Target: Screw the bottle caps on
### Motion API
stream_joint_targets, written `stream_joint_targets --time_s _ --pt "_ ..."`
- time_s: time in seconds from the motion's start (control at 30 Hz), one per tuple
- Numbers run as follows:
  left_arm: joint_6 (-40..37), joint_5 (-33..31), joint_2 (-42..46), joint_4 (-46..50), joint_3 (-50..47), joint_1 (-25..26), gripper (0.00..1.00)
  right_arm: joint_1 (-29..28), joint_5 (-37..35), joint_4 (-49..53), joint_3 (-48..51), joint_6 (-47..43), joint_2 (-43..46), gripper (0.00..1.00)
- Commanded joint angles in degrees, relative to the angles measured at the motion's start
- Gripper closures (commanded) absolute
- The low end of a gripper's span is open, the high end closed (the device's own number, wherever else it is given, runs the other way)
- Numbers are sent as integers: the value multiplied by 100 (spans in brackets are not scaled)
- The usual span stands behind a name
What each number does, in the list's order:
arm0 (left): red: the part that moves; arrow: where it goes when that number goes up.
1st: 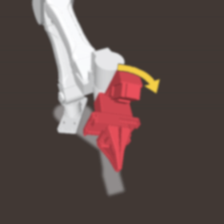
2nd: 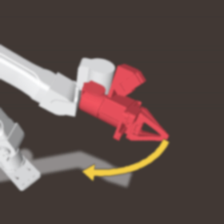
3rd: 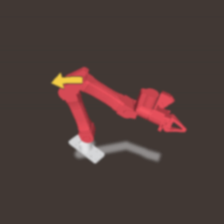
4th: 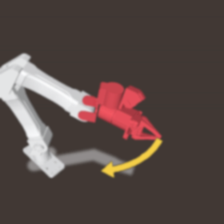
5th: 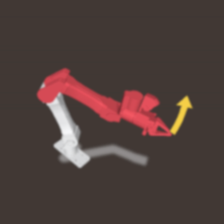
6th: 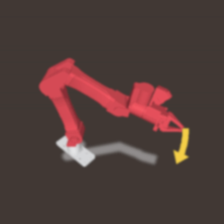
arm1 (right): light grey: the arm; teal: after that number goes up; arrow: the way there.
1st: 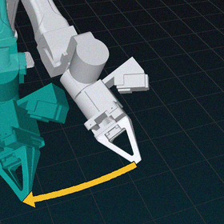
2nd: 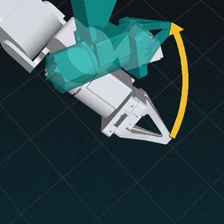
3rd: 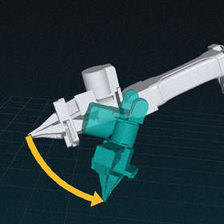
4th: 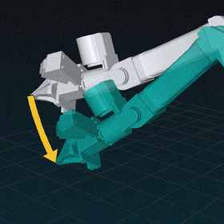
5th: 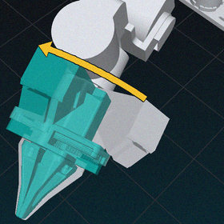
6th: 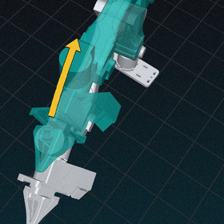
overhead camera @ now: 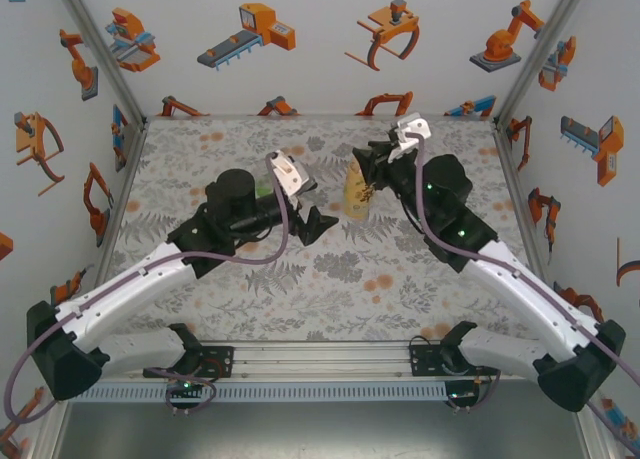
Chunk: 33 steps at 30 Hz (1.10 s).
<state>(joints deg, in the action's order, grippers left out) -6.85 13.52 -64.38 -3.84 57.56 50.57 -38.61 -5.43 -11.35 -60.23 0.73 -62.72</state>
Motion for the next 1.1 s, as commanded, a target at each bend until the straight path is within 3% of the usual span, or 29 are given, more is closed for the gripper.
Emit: stream_joint_targets --time_s 0.0,0.33,0.57,1.07 --pt "167 -350 288 319 -141 -20 19 337 144 -1136 162 -160 -443 100" --pt "882 -1143 1072 689 -839 -38 20 1136 598 -2703 -156 -95 -2483 100" --pt "1116 -1294 1406 818 -1121 -34 20 1423 702 -3272 -707 -227 -3589 100" --pt "1354 -1644 1771 936 -1414 -37 19 1554 699 -4048 -743 -424 -4420 100"
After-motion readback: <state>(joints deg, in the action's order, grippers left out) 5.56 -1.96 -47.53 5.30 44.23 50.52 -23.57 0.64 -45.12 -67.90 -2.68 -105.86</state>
